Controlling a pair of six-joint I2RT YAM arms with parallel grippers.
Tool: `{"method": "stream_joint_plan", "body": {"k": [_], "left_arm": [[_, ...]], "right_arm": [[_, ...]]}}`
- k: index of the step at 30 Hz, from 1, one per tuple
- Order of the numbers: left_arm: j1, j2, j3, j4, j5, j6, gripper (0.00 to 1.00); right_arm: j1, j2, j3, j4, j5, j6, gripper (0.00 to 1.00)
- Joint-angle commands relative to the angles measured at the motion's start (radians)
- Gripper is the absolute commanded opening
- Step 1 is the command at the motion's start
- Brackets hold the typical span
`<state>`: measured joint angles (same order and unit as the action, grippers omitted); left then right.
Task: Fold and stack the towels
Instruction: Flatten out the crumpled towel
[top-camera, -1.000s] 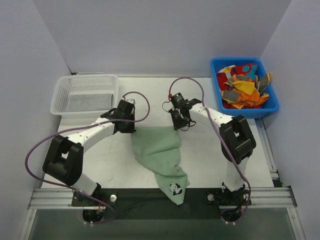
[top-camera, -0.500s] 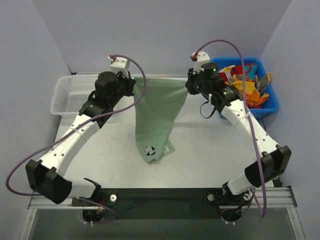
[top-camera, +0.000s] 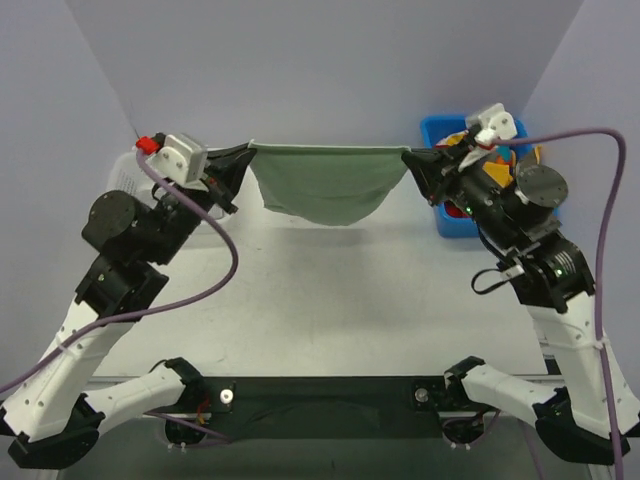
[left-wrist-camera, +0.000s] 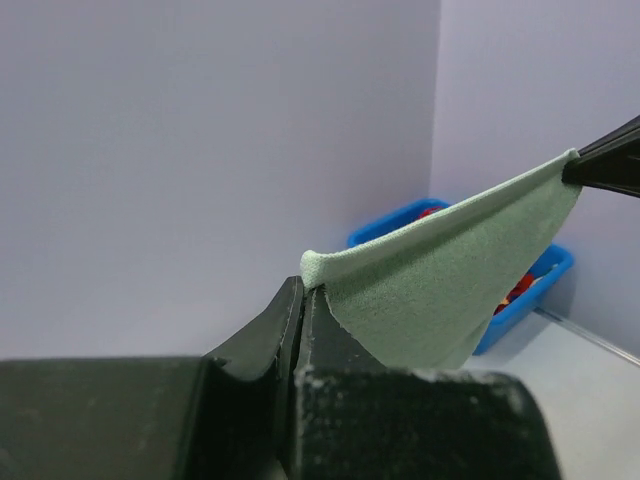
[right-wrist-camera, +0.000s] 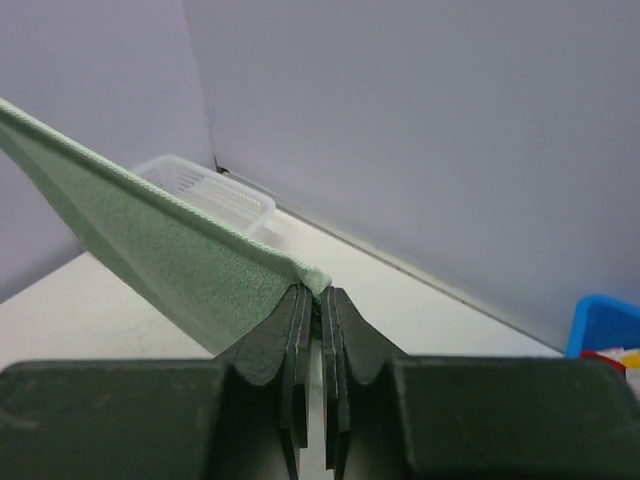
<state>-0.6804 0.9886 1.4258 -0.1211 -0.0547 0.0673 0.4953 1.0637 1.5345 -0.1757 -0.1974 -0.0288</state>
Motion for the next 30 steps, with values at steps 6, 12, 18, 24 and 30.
{"method": "stream_joint_plan", "body": {"k": [6,12,18,24,30], "left_arm": [[-0.018,-0.114,0.025,0.005,0.095,-0.037,0.00],[-0.019,-0.039,0.054,-0.074,-0.027,-0.061,0.00],[0.059,0.187,0.044,-0.091,-0.284,-0.102,0.00],[0.303,0.482,-0.050,0.098,-0.134,-0.327,0.00],[0.361,0.797,0.071,0.297,-0.039,-0.296,0.00]], "right_arm": [[0.020,-0.120,0.010,0.019,-0.051,-0.030,0.00],[0.017,-0.074,0.012,0.007,0.030,-0.031,0.00],[-0.030,0.135,0.018,-0.002,0.185,-0.031,0.00],[-0.126,0.456,0.078,0.050,0.179,0.006,0.00],[-0.169,0.793,0.206,0.158,0.182,-0.055,0.00]]}}
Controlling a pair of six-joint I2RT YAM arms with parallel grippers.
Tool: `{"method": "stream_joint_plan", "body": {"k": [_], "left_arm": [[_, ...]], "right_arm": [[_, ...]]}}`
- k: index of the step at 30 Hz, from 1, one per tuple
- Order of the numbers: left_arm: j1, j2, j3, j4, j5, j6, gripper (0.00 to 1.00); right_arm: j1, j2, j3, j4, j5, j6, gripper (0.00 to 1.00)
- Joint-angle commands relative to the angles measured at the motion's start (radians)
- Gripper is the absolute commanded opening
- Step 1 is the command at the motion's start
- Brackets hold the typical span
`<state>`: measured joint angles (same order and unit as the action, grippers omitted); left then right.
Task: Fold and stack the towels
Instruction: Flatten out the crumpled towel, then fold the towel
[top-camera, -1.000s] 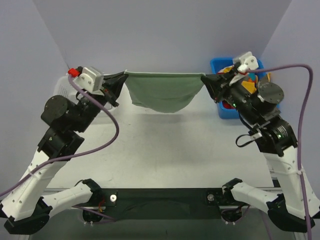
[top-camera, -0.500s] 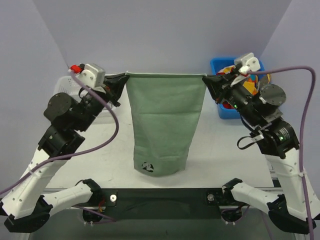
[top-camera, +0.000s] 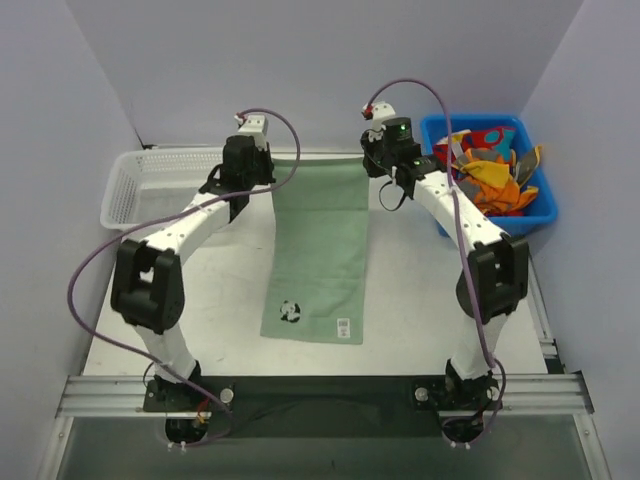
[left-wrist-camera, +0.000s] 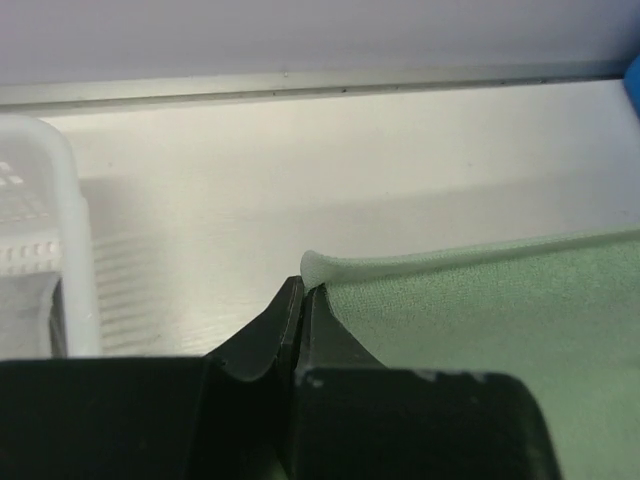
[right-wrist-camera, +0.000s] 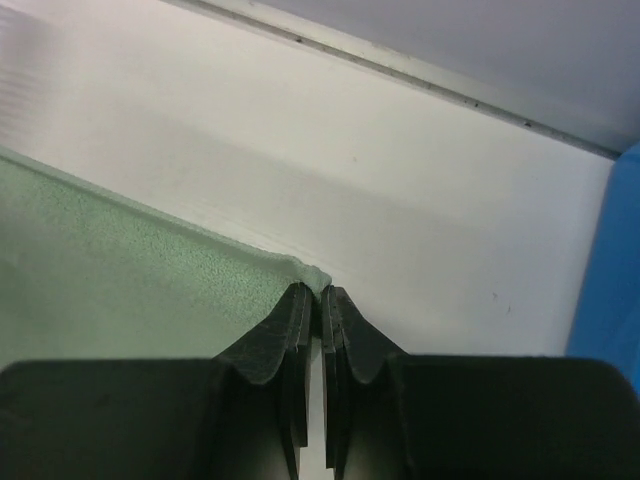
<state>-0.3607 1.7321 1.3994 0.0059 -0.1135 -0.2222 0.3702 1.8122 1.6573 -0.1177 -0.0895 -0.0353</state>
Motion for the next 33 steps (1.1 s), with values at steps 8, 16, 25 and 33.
{"method": "stream_joint_plan", "body": {"k": [8,16,25,33], "left_arm": [[0.083,0.230,0.191,0.246,0.204,-0.006,0.00],[0.092,0.136,0.040,0.249,0.268,0.009,0.00],[0.092,-0.084,-0.141,0.162,0.311,0.018,0.00],[0.091,-0.253,-0.331,-0.082,0.357,-0.077,0.00]], "right_arm": [[-0.077,0.171,0.085,0.247,0.007,-0.092,0.00],[-0.077,0.044,-0.145,0.254,-0.088,-0.032,0.00],[-0.033,-0.181,-0.378,0.205,-0.110,0.035,0.00],[0.047,-0.316,-0.513,0.076,-0.110,0.132,0.00]]}}
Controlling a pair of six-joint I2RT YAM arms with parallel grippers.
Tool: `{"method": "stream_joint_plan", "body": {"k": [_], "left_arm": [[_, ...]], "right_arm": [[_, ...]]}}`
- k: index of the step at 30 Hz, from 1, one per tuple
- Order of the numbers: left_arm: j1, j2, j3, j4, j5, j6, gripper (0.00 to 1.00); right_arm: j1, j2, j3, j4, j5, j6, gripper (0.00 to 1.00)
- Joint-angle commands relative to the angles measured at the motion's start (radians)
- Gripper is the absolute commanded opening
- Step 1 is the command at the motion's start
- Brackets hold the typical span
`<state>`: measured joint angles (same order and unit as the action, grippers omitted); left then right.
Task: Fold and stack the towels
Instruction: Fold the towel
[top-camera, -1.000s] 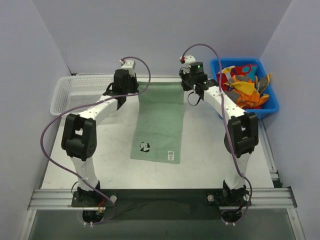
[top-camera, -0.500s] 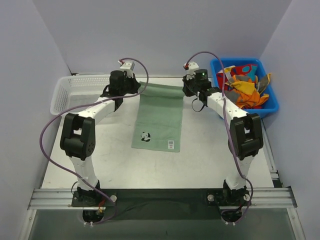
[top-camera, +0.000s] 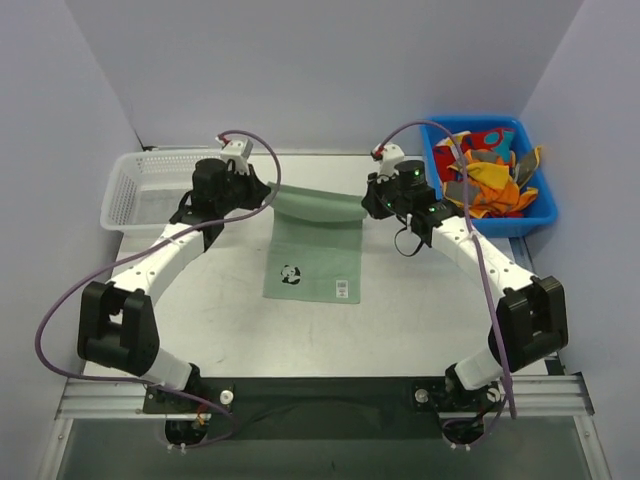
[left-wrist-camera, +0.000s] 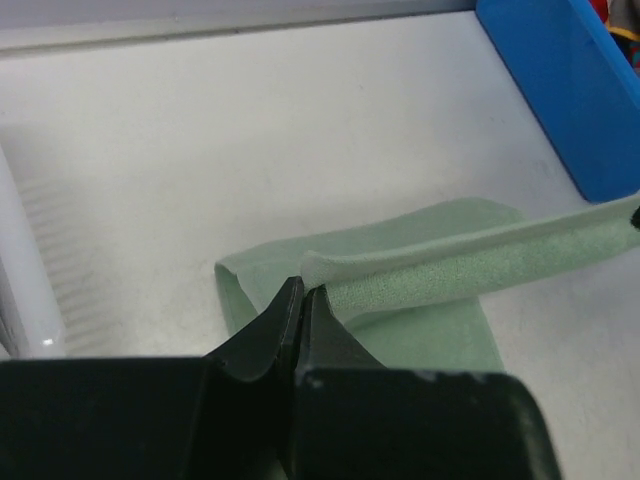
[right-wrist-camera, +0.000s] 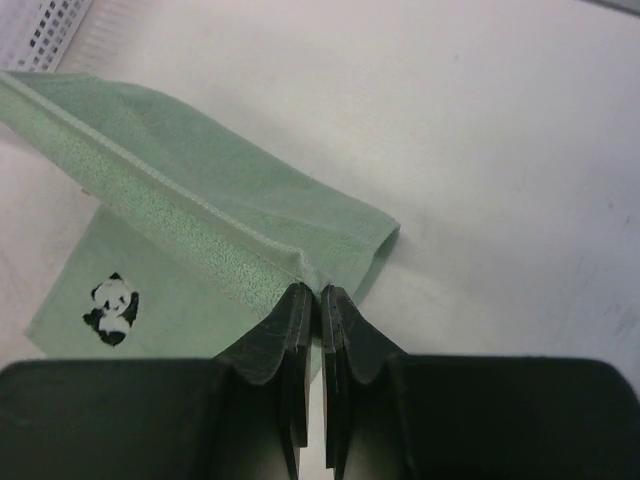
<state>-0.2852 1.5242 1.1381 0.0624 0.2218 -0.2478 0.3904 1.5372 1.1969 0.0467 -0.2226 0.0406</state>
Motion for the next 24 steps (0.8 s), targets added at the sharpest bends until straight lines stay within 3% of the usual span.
{"method": "stream_joint_plan", "body": {"k": [1,9,15,24], "left_arm": [[0.015,-0.058,-0.096,-0.148,0.033,-0.067,0.00],[-0.029,-0.125,-0.376,-0.156,0.007,-0.211,0.00],[-0.061,-0.047,-0.396,-0.150,-0.033,-0.238,0.00],[-0.135,0.051,-0.423,-0.103,-0.047,-0.385,0.00]], "right_arm": [[0.031,-0.049,-0.098,-0.090,0.005,0.088,0.00],[0.050,0.024,-0.252,-0.094,-0.069,0.238,0.00],[0.028,0.190,-0.240,-0.097,-0.196,0.318,0.00],[-0.076,0.285,-0.188,-0.159,-0.109,0.274,0.00]]}}
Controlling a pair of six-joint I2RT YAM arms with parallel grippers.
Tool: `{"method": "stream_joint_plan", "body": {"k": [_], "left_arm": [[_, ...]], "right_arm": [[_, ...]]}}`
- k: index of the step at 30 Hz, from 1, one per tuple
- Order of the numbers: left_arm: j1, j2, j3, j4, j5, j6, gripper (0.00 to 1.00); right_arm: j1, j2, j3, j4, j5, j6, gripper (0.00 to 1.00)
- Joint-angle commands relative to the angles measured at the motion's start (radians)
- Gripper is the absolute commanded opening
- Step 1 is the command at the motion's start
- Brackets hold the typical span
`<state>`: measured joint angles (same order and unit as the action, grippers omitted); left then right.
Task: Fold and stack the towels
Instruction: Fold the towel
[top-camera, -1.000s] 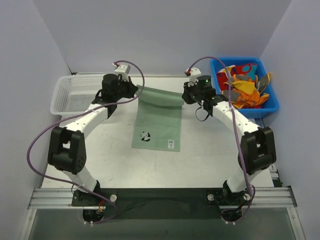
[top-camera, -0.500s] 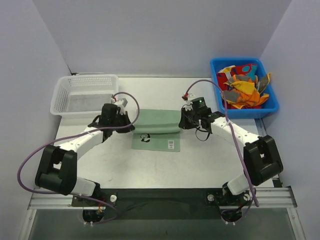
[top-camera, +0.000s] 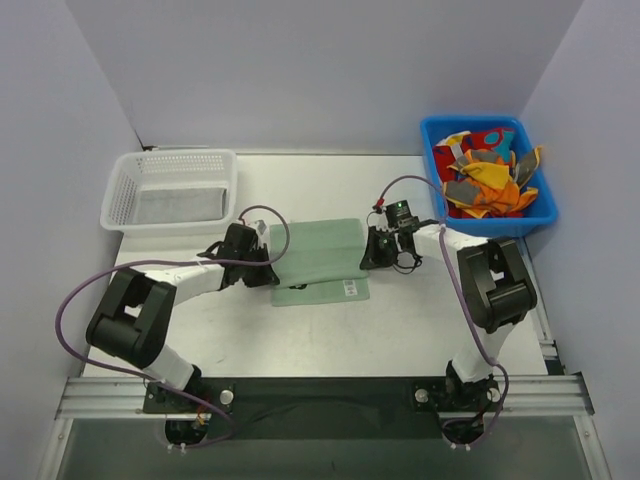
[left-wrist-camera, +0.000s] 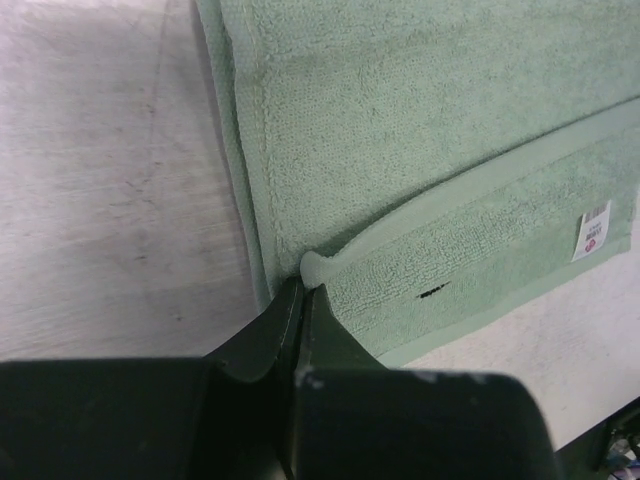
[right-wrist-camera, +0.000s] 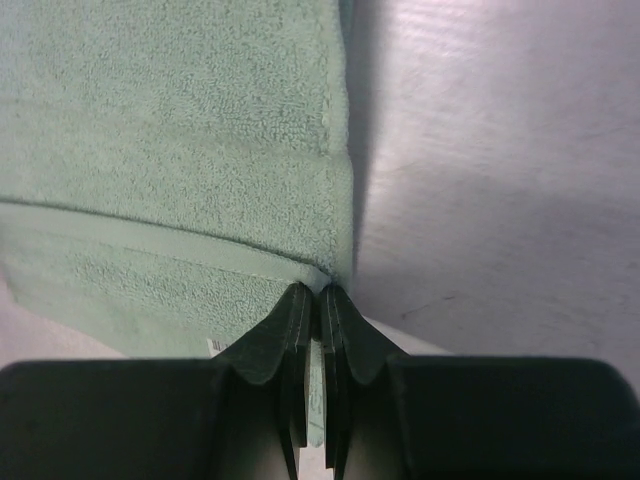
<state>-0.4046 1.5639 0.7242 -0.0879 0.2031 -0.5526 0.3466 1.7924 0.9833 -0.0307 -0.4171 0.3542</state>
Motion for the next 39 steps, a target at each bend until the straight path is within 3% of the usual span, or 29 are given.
{"method": "stream_joint_plan", "body": {"k": [1,14,27,32,39], "left_arm": [[-0.017,0.007,-0.031,0.057,-0.036,-0.093,0.00],[-0.033,-0.068,-0.010,0.089,-0.074,-0.030,0.00],[-0.033,-0.182,0.124,-0.107,-0.140,0.059,0.00],[-0.036,-0.209,0.081,-0.116,-0.137,0.051,0.00],[-0.060,-0.111,0.009,-0.087,-0.073,0.039,0.00]], "right_arm": [[-0.035,0.028,0.034,-0.086,0.104,-0.058,0.00],[-0.035,-0.135,0.000,-0.109,0.146,-0.116,0.00],[-0.002,-0.301,0.014,-0.146,0.163,-0.087,0.00],[0.020,-0.306,-0.015,-0.161,0.166,-0.061,0.00],[0.020,-0.208,-0.071,-0.169,0.195,-0.037,0.00]]}}
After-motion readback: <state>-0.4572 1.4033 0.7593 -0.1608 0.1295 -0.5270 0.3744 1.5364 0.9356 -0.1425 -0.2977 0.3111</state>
